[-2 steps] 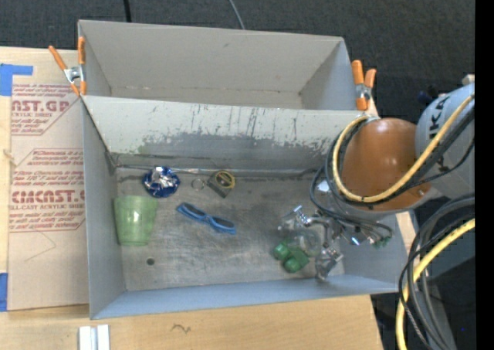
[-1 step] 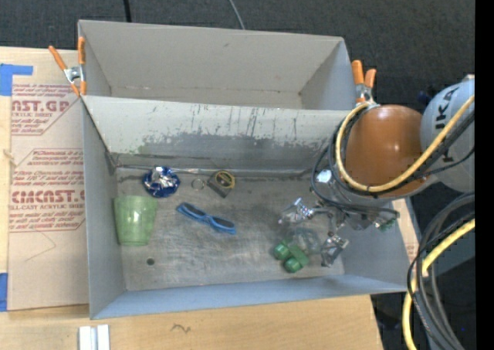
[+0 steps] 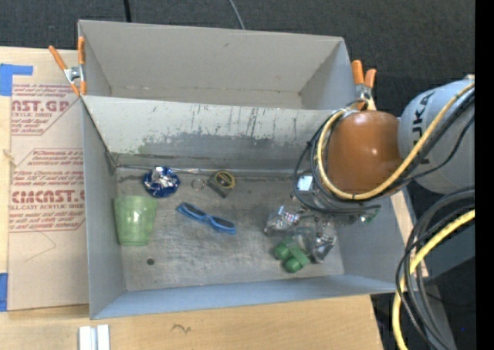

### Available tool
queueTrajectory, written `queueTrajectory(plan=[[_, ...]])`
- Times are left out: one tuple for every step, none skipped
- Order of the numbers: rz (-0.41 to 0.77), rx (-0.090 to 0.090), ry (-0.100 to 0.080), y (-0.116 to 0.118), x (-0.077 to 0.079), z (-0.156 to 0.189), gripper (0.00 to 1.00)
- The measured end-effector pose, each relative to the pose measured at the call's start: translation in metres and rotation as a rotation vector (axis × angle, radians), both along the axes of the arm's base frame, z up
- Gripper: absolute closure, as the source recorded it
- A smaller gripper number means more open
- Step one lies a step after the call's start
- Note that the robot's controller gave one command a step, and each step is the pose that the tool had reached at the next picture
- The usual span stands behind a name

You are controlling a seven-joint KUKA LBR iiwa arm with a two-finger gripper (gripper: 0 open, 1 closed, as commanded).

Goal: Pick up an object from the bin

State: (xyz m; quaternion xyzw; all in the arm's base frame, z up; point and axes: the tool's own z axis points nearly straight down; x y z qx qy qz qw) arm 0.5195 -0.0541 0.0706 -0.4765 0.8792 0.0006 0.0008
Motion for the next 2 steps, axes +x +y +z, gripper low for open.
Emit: queueTrajectory(plan=[[0.113,-0.002,-0.003,0.0132,-0.0123,0.0004,0.0],[0.112,-0.001,-0.004,0.0137,-0.0117,0.0019,1.0]])
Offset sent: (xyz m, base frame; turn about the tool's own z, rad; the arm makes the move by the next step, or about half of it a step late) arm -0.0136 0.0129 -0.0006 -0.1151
